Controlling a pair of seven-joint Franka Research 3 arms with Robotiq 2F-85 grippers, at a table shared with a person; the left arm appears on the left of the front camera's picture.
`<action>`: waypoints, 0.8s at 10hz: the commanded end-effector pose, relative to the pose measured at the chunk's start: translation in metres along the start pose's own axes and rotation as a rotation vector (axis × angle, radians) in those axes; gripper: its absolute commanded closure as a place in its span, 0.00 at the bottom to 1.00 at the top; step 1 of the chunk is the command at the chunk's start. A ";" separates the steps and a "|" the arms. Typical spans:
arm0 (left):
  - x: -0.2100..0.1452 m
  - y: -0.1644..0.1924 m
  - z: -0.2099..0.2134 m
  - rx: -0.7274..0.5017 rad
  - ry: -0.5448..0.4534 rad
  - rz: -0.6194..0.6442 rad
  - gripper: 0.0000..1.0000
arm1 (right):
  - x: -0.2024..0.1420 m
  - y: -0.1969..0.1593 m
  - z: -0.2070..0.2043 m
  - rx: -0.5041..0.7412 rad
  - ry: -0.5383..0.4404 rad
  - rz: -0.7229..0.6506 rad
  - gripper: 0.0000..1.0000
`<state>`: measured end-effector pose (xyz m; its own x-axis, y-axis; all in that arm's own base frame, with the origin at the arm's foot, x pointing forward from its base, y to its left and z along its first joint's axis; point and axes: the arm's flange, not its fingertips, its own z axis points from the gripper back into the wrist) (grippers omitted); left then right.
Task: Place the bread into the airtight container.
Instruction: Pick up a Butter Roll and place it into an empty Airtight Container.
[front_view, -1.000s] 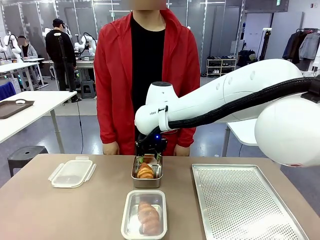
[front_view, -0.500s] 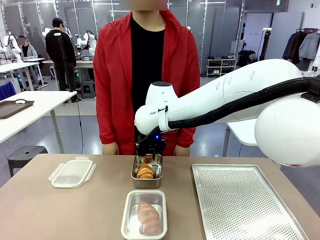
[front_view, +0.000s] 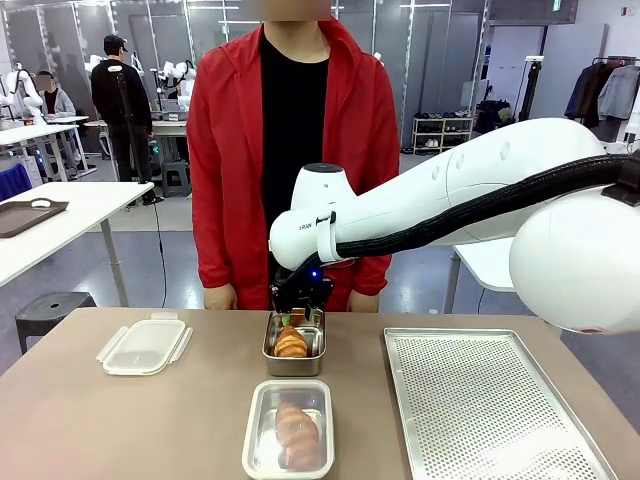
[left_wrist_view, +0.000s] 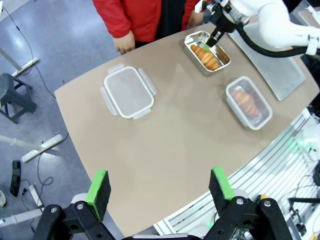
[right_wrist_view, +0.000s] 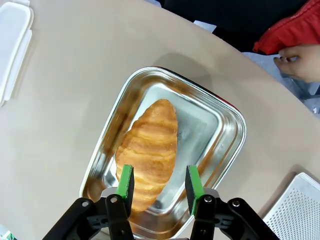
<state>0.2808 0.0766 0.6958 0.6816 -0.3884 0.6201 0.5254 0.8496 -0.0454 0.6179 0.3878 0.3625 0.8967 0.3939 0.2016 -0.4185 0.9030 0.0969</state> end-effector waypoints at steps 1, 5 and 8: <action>0.002 0.000 0.002 -0.004 -0.002 -0.006 0.00 | 0.000 -0.001 0.000 0.000 0.000 -0.002 0.47; 0.002 0.000 0.002 -0.004 -0.002 -0.006 0.00 | -0.004 -0.007 0.022 -0.066 -0.003 0.009 0.28; 0.002 0.000 0.002 -0.004 -0.002 -0.006 0.00 | -0.044 -0.015 0.111 0.030 -0.032 0.013 0.00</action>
<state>0.2808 0.0767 0.6958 0.6818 -0.3882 0.6201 0.5253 0.8497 -0.0456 0.6015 0.3601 0.4452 0.8944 0.3793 0.2372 -0.4079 0.9091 0.0843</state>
